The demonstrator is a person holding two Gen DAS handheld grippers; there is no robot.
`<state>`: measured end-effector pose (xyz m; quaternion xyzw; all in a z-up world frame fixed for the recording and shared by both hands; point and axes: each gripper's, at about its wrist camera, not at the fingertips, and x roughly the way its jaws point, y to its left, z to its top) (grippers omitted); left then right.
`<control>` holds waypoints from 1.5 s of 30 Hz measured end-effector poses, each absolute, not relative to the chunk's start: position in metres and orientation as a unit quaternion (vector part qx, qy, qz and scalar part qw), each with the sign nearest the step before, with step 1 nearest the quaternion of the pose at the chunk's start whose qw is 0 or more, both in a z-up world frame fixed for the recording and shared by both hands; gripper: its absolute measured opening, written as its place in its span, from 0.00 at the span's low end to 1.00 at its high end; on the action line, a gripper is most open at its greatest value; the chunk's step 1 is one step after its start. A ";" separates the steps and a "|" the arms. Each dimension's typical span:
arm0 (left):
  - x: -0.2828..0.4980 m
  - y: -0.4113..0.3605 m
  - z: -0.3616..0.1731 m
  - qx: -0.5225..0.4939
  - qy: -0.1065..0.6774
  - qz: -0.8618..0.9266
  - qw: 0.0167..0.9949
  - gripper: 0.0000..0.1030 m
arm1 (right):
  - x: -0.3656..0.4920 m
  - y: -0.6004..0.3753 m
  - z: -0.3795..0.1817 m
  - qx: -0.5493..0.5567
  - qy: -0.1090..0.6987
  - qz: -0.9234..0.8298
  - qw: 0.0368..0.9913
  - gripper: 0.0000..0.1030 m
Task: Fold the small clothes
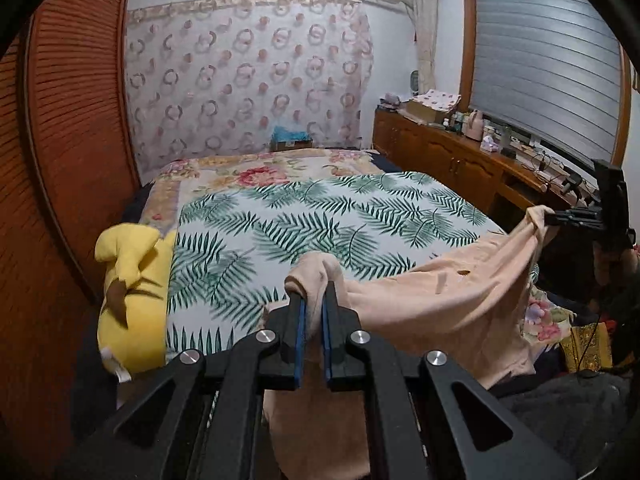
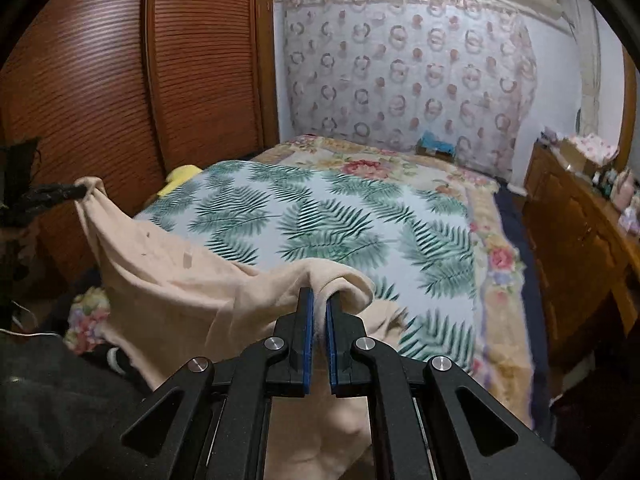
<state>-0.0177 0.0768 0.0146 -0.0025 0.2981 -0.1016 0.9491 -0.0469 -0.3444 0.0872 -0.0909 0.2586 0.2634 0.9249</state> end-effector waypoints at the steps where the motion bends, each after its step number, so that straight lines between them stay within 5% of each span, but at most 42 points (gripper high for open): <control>1: -0.019 0.079 0.009 -0.013 0.303 -0.102 0.948 0.08 | -0.047 -0.343 0.084 -0.089 0.265 0.264 0.923 0.06; 18: -0.025 0.073 -0.036 0.000 0.359 -0.089 0.929 0.08 | -0.023 -0.343 0.044 -0.076 0.342 0.240 0.905 0.06; 24: -0.024 0.071 -0.028 0.008 0.346 -0.076 0.935 0.19 | -0.017 -0.341 0.036 -0.068 0.343 0.243 0.905 0.06; 29: -0.016 0.074 -0.028 0.003 0.337 -0.063 0.939 0.44 | -0.013 -0.343 0.032 -0.062 0.340 0.244 0.906 0.06; 31: -0.013 0.078 -0.028 -0.008 0.331 -0.067 0.941 0.44 | -0.013 -0.343 0.034 -0.063 0.339 0.244 0.907 0.10; 36: 0.008 0.084 -0.038 -0.024 0.344 -0.073 0.936 0.67 | -0.014 -0.347 0.039 -0.064 0.332 0.238 0.910 0.31; 45: 0.057 0.092 -0.070 -0.017 0.387 -0.062 0.920 0.69 | 0.011 -0.353 0.041 -0.061 0.320 0.213 0.921 0.49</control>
